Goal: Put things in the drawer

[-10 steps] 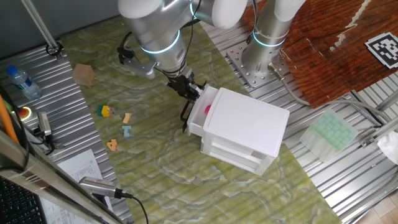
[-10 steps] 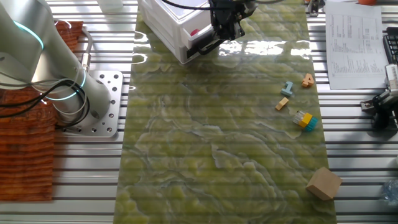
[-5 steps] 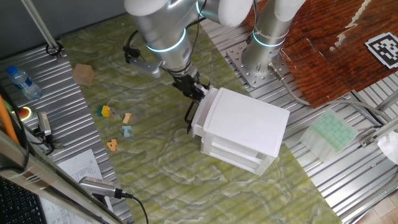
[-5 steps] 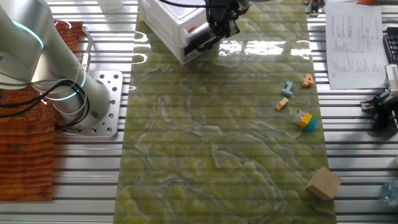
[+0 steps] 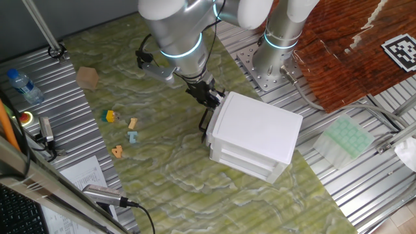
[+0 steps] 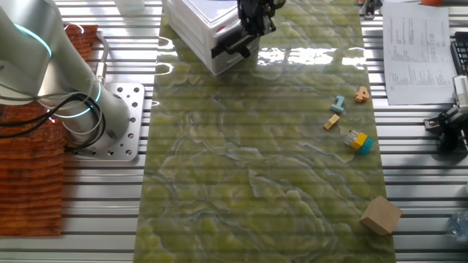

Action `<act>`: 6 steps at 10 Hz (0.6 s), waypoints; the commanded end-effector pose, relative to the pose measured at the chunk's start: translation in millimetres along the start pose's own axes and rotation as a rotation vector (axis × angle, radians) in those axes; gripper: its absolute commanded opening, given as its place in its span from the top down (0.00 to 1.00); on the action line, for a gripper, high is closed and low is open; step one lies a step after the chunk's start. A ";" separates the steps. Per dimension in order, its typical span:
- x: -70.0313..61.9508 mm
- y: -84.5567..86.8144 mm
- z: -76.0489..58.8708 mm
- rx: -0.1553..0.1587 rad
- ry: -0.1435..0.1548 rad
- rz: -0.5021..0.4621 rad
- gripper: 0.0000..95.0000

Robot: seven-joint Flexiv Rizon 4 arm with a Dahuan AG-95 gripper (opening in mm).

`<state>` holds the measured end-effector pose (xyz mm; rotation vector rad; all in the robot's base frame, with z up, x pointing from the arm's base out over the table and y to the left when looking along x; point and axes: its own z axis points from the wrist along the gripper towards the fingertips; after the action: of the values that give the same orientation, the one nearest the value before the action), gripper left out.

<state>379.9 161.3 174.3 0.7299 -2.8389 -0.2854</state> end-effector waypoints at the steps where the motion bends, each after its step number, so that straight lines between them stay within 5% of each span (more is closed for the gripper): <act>1: 0.9 3.2 1.5 -0.004 0.001 -0.001 1.00; 6: 3.2 14.7 7.3 -0.001 0.004 0.004 1.00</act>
<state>368.3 173.2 170.9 0.7239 -2.8371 -0.2820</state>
